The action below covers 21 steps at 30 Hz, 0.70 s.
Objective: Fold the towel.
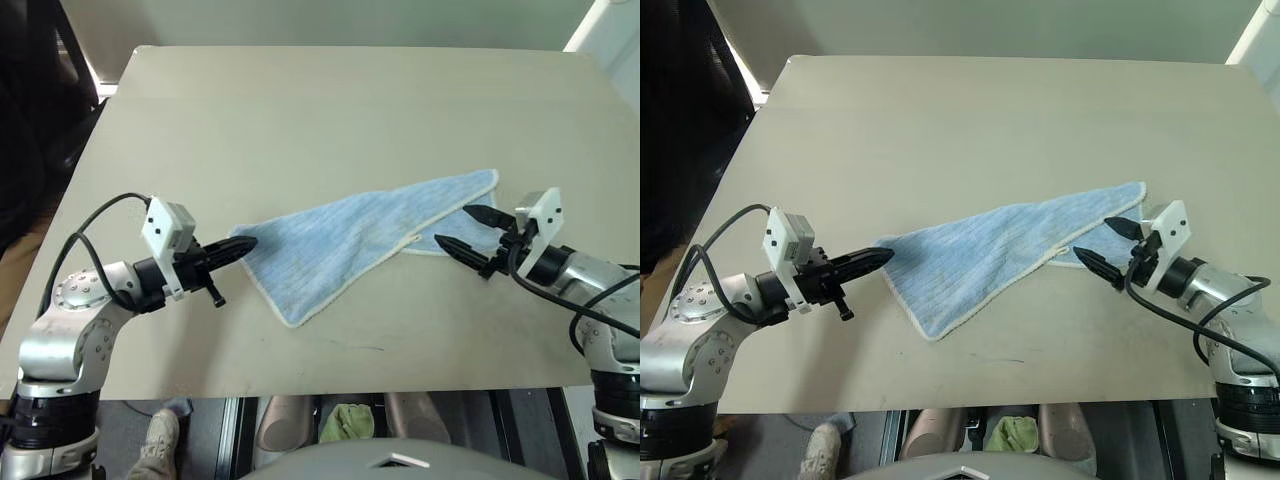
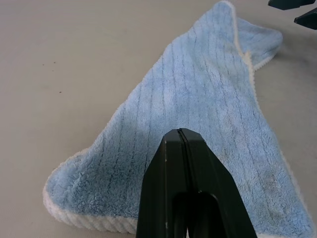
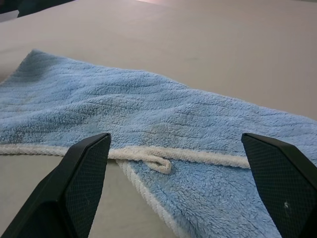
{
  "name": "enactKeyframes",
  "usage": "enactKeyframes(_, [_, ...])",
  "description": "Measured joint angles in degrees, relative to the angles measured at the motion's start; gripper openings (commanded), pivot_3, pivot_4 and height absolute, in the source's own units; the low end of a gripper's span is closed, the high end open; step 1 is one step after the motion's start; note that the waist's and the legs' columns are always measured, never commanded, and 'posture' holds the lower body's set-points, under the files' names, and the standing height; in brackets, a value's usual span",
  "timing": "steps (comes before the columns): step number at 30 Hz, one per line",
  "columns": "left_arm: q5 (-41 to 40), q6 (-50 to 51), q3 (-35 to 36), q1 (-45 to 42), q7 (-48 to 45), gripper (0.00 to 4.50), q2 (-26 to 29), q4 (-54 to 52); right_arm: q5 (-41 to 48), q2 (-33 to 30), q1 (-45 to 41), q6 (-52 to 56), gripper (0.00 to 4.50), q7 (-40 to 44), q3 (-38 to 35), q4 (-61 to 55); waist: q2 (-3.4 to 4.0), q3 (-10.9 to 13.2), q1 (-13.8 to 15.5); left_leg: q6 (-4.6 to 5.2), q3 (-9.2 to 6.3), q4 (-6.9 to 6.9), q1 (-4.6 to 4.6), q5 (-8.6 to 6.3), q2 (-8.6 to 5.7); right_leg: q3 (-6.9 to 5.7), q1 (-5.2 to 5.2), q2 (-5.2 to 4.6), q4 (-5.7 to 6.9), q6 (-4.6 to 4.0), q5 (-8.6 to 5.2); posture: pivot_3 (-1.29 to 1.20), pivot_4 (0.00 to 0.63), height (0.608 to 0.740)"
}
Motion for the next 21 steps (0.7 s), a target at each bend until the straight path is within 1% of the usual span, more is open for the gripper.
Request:
enactKeyframes(6, [0.3, 0.1, -1.4, -2.6, 0.0, 0.0, -0.1, 0.6, 0.0, 0.4, 1.0, 0.0, 4.46, -1.5, 0.0, -1.3, 0.01, 0.0, 0.0, 0.0, 0.0, 0.0, 0.01, 0.01, 0.0, 0.0, 0.0, 0.0, 0.02, -0.01, 0.01, 0.0, 0.15, 0.736])
enactKeyframes(21, [0.7, 0.1, -2.6, -3.7, 0.1, 0.0, -0.4, 1.1, 0.1, 0.4, 1.8, 0.1, 4.46, -2.1, -0.3, -2.4, 0.0, 0.0, -0.1, 0.0, 0.0, 0.0, 0.0, 0.01, 0.0, 0.0, 0.0, 0.0, 0.01, -0.01, 0.01, 0.0, 0.15, 0.736])
